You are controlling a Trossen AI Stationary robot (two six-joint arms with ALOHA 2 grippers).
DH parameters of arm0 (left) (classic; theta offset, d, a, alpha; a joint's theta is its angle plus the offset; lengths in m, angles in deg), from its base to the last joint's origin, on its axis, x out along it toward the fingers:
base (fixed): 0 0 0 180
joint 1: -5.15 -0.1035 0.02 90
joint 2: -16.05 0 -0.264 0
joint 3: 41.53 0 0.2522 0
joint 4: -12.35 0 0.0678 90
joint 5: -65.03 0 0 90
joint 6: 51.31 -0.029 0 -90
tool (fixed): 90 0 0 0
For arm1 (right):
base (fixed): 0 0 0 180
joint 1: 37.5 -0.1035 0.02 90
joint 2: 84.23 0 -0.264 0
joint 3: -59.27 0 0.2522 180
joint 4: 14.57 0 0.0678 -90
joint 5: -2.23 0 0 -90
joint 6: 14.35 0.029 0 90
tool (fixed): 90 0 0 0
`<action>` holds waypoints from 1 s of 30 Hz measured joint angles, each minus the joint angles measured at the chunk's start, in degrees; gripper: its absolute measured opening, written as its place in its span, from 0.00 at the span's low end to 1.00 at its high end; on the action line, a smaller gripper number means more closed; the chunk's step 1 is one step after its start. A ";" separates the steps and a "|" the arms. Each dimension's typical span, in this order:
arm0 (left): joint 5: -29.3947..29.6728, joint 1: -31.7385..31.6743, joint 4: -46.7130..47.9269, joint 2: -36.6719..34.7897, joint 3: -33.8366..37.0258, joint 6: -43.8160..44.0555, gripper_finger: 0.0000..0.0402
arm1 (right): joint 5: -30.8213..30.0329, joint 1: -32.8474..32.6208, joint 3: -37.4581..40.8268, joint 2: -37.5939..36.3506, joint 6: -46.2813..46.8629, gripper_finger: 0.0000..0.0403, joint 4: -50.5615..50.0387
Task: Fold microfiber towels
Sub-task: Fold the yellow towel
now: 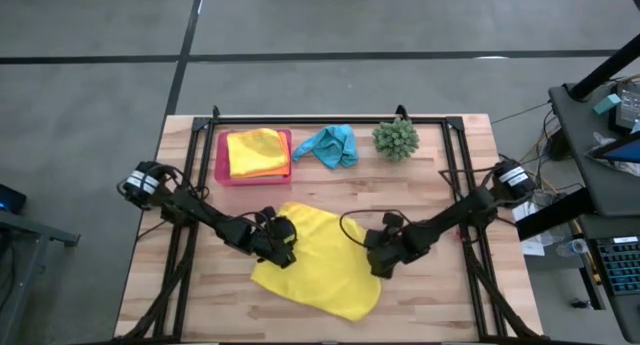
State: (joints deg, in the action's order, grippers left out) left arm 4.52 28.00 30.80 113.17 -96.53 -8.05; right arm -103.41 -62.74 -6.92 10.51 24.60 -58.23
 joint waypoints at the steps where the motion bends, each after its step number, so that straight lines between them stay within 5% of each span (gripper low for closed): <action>1: 0.03 0.00 0.75 -0.02 0.00 0.17 0.45 | -0.33 0.66 0.03 -0.19 -0.69 0.02 -1.83; 10: 1.01 -0.04 2.28 -0.13 -0.02 1.88 0.45 | -11.43 8.82 0.38 -3.49 -10.07 0.02 -10.62; 18: 0.82 -0.09 9.57 -2.70 0.04 9.59 0.45 | -11.89 12.87 0.38 -9.71 -15.56 0.02 -10.20; 30: 0.20 -0.09 9.89 -8.53 0.15 5.67 0.45 | 5.93 7.93 2.72 -12.66 -18.83 0.02 14.23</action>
State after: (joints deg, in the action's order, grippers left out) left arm 4.73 27.91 40.70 104.65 -96.37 -2.38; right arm -97.49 -54.81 -4.21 -2.15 5.77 -44.00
